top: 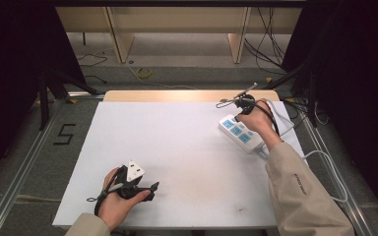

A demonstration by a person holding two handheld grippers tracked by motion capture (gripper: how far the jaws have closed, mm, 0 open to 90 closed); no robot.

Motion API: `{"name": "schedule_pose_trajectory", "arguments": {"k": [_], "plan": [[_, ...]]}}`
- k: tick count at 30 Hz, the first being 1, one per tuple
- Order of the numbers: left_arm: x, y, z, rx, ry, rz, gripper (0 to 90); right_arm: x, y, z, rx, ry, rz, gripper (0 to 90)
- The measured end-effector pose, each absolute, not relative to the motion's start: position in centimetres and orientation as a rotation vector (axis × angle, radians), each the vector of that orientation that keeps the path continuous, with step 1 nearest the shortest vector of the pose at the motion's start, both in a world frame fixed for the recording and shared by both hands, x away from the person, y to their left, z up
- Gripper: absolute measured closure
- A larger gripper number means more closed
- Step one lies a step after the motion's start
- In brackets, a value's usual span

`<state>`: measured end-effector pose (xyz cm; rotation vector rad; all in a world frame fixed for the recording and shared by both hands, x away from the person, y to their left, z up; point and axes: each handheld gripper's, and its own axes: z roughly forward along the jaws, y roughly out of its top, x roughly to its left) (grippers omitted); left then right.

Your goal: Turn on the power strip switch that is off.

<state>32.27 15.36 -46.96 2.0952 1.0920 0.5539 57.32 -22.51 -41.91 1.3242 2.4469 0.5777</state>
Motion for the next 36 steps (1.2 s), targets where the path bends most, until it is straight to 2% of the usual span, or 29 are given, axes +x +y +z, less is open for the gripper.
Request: {"name": "schedule_pose_trajectory", "arguments": {"k": [36], "plan": [[32.3, 15.3, -47.0, 2.102, 1.083, 0.551, 19.1, 59.3, -21.7, -42.8, 1.359, 2.41, 0.593, 90.0]]}}
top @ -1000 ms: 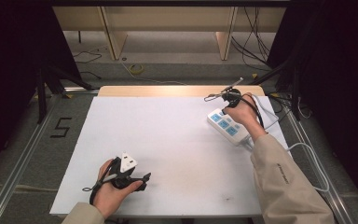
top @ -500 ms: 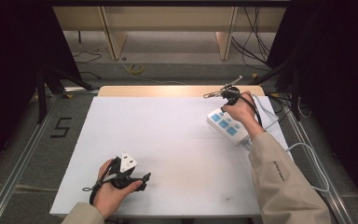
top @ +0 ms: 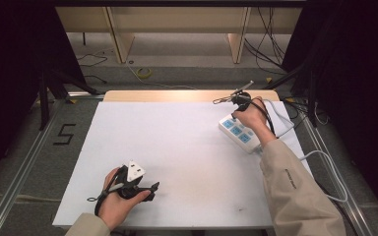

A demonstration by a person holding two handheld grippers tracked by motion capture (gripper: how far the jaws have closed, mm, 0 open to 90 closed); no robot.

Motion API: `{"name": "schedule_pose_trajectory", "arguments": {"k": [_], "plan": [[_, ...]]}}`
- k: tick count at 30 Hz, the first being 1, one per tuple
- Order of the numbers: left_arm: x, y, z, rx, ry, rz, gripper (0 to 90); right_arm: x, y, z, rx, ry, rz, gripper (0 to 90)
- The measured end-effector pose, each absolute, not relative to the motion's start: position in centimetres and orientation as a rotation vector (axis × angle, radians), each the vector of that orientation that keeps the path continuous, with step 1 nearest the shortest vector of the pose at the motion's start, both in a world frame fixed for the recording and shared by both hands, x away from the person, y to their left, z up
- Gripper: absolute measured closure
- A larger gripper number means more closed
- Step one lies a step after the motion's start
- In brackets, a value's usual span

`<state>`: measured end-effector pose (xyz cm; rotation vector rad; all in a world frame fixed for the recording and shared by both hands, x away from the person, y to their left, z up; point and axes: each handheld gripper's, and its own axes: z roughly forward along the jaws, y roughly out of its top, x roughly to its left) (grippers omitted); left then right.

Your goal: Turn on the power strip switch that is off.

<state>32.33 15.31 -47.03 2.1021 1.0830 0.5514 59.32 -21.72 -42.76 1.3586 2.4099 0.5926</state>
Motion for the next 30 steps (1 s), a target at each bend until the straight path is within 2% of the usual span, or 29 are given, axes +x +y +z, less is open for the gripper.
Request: {"name": "schedule_pose_trajectory", "arguments": {"k": [30], "plan": [[32.34, 15.33, -47.05, 2.101, 1.083, 0.554, 19.2, 59.55, -21.46, -43.46, 1.36, 2.406, 0.543, 90.0]]}}
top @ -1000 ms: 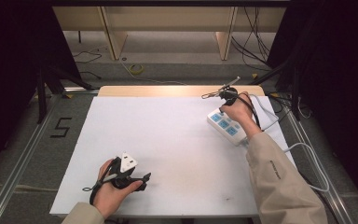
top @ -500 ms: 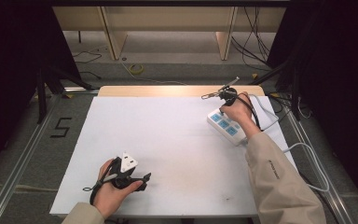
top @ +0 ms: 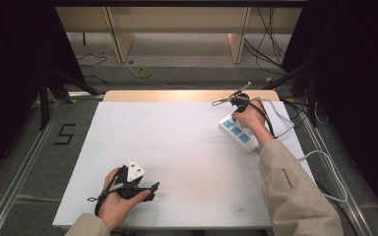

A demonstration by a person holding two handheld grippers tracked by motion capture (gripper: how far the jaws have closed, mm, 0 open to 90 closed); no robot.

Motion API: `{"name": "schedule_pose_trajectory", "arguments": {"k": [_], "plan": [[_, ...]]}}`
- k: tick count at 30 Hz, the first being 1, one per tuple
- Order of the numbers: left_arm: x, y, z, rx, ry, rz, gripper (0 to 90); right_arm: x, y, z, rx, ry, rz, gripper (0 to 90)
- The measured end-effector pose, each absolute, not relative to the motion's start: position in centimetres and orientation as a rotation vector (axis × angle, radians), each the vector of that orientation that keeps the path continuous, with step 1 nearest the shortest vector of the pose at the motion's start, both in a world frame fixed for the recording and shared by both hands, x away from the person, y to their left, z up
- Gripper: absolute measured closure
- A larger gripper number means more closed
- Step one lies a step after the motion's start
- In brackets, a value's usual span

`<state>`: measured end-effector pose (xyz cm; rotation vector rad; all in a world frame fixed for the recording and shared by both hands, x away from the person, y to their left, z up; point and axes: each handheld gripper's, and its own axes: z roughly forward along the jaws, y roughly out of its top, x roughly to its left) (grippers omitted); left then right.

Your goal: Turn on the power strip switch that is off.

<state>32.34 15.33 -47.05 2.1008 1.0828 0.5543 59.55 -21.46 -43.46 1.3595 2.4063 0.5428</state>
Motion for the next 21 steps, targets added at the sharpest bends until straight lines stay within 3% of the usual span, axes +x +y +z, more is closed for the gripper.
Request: {"name": "schedule_pose_trajectory", "arguments": {"k": [21], "plan": [[32.27, 15.22, -47.06, 2.111, 1.081, 0.551, 19.4, 59.51, -21.4, -43.7, 1.386, 2.394, 0.534, 90.0]]}}
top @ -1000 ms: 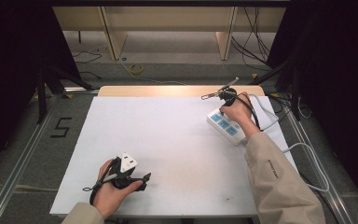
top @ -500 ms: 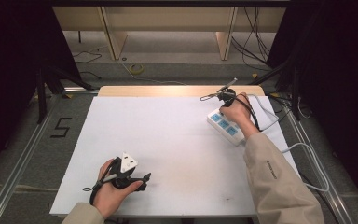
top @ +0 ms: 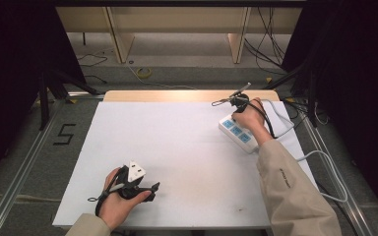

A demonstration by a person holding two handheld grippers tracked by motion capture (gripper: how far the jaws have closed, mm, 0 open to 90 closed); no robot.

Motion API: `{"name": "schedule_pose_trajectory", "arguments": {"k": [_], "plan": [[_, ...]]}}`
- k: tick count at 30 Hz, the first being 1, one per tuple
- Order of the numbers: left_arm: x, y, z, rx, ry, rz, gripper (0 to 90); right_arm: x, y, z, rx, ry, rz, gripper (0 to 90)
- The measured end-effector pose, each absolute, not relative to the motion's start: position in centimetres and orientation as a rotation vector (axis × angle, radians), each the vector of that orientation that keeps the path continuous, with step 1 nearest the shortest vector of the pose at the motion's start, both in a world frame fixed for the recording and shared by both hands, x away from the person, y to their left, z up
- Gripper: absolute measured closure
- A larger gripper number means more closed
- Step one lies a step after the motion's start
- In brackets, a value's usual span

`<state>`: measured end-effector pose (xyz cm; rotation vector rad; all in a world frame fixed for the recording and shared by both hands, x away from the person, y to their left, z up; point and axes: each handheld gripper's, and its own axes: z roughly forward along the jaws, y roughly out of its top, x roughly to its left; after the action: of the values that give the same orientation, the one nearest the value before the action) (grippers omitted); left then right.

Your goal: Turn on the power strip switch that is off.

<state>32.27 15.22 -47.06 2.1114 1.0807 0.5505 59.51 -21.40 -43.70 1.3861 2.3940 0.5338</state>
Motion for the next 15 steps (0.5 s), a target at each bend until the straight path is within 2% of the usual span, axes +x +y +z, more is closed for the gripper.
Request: {"name": "schedule_pose_trajectory", "arguments": {"k": [15], "plan": [[32.26, 15.19, -47.11, 2.11, 1.081, 0.554, 19.5, 59.47, -21.4, -43.8, 1.387, 2.385, 0.535, 90.0]]}}
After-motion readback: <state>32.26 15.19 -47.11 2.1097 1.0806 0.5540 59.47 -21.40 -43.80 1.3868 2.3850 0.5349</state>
